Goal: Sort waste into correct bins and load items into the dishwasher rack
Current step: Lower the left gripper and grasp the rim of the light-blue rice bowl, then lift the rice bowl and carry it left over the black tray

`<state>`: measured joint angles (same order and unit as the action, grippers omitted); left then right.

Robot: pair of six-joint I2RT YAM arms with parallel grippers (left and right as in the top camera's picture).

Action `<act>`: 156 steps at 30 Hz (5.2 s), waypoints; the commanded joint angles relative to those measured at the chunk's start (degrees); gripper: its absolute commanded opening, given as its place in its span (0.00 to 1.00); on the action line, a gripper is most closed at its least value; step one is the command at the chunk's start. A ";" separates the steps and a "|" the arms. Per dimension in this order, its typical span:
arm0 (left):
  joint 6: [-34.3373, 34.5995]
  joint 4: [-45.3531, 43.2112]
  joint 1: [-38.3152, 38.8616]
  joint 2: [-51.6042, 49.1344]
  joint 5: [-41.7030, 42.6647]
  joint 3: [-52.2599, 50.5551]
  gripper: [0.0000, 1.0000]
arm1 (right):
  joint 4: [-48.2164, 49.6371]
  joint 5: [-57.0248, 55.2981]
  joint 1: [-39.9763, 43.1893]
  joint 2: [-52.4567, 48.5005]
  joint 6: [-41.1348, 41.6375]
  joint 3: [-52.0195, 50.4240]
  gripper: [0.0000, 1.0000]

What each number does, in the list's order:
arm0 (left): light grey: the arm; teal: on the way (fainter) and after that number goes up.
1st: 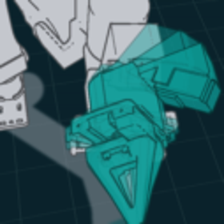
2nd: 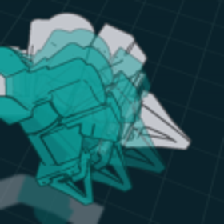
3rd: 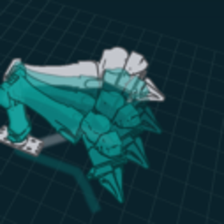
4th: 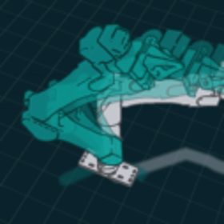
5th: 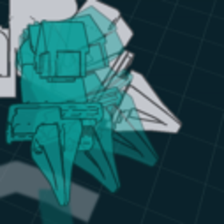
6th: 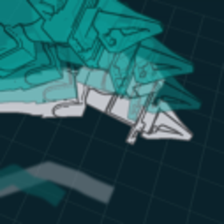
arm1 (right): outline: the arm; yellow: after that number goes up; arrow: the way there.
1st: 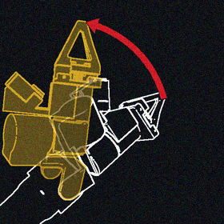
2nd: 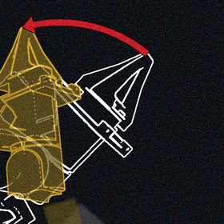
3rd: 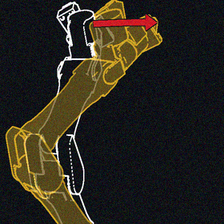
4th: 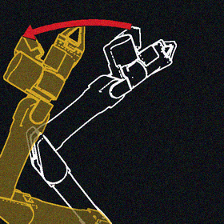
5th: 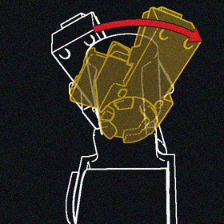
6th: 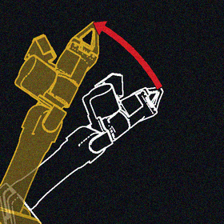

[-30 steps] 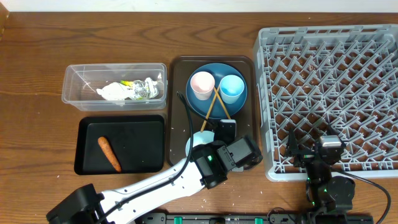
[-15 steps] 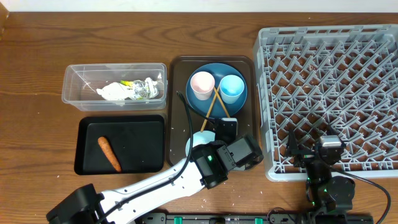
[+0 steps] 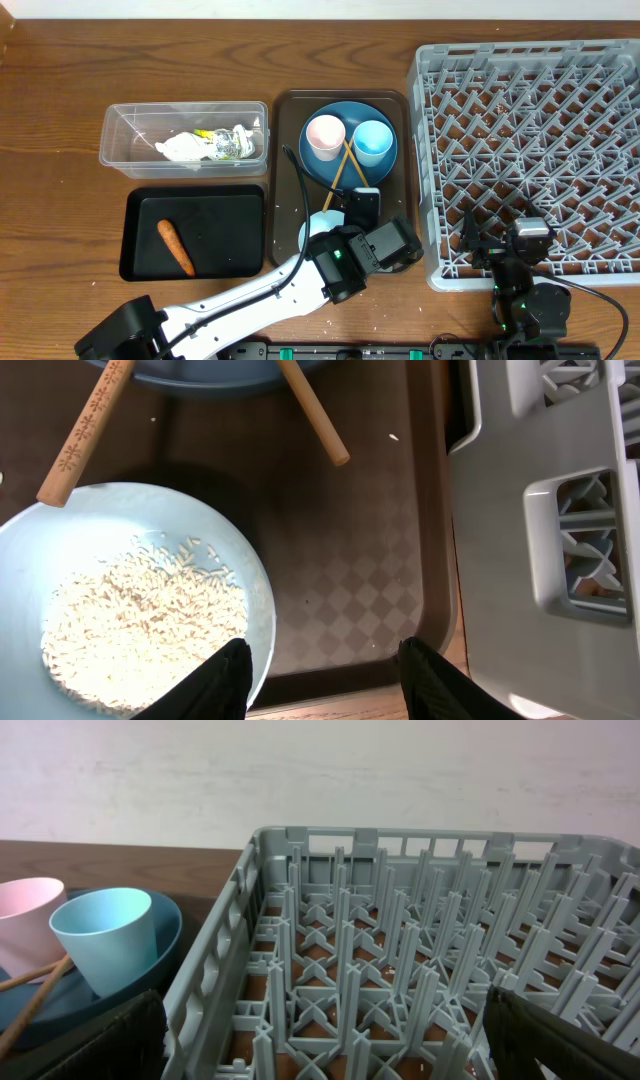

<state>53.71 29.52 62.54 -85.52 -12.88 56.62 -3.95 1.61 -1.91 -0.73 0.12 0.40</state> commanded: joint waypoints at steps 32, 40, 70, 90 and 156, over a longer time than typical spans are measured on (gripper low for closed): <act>-0.72 -0.09 0.28 -9.60 -1.75 -1.03 0.44 | -0.20 -0.09 0.39 0.07 -0.85 -0.09 0.99; -0.72 -0.07 0.37 -9.77 -1.73 -1.03 0.42 | -0.20 -0.07 0.39 0.07 -0.85 -0.09 0.99; -0.72 0.20 0.42 -13.16 -1.79 -1.01 0.28 | -0.20 -0.09 0.39 0.07 -0.85 -0.09 0.99; -0.72 2.69 0.44 -12.70 -1.73 -1.01 0.06 | -0.20 -0.09 0.39 0.07 -0.85 -0.09 0.99; -50.01 25.42 -65.66 27.98 41.35 -1.01 0.06 | -0.20 -0.09 0.39 0.07 -0.85 -0.09 0.99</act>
<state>5.69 53.65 -2.17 -57.95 26.74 55.94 -3.95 1.61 -1.91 -0.73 0.12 0.40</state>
